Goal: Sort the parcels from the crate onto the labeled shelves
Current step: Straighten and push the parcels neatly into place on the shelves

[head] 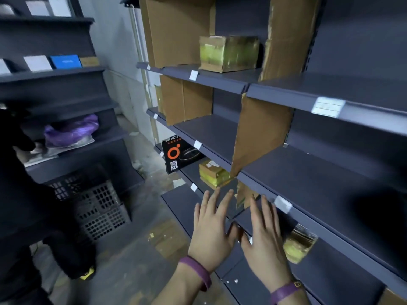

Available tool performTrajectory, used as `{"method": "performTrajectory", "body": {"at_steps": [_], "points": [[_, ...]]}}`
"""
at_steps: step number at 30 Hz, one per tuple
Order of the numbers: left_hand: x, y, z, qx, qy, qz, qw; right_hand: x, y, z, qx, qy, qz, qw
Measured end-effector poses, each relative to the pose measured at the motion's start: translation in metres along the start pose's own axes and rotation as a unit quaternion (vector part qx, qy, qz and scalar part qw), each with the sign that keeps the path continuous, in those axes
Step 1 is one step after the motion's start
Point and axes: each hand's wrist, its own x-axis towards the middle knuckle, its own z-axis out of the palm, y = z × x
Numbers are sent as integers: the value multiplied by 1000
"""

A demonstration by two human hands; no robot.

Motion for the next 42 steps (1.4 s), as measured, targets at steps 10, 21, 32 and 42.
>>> {"method": "performTrajectory", "body": {"at_steps": [10, 21, 32, 42], "points": [[84, -139, -52, -30, -14, 41, 999, 98, -93, 93, -44, 48, 29, 997], [168, -259, -109, -93, -32, 106, 990, 186, -187, 158, -71, 88, 93, 989], [287, -346, -118, -205, 69, 115, 969, 313, -218, 236, -30, 91, 38, 995], [423, -439, -135, -184, 163, 94, 965, 442, -260, 309, -7, 35, -78, 996]]}}
